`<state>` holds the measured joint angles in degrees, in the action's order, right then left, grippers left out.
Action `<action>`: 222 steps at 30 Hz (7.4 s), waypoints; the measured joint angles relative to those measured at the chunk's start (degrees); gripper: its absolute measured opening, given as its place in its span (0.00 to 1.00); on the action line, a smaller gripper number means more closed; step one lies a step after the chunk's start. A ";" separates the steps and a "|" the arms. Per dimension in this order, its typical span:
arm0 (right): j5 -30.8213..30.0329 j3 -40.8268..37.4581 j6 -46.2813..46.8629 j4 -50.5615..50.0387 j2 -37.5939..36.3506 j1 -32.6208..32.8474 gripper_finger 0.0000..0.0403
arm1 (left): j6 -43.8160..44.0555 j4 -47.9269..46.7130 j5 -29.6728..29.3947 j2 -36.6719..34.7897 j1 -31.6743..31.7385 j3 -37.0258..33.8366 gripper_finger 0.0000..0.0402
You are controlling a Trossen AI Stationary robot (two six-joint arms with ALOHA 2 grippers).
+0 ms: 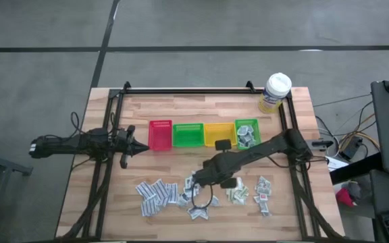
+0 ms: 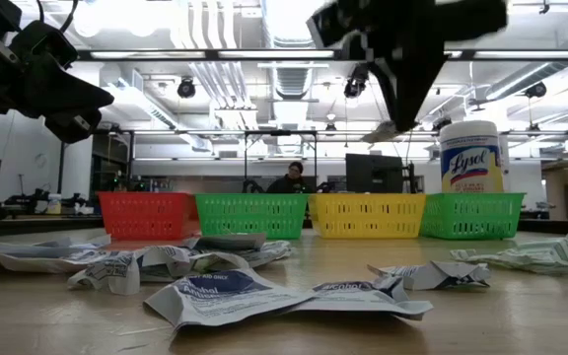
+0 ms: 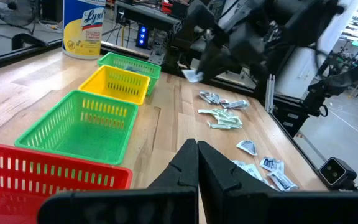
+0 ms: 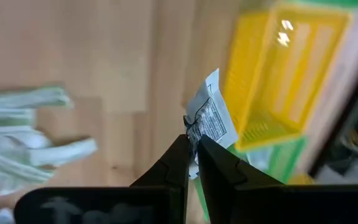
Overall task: Pick & Place First Aid Supplies
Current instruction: Put the blue alcohol pad into the right green bin
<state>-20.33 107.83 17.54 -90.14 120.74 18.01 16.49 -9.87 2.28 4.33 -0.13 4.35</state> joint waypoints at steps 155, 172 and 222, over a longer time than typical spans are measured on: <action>22.28 -18.74 9.46 46.18 -3.55 11.18 0.28 | 0.44 0.02 -0.42 0.31 -0.01 -0.01 0.00; 18.67 -14.45 9.65 39.01 1.30 9.75 0.26 | 0.49 0.00 -0.43 0.33 -0.01 -0.01 0.00; 12.25 -16.24 8.79 36.58 3.62 9.19 0.02 | 0.66 0.00 -0.41 0.31 0.01 -0.01 0.00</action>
<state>-8.08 91.59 26.33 -53.57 124.36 27.20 17.15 -9.87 1.87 4.64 -0.12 4.34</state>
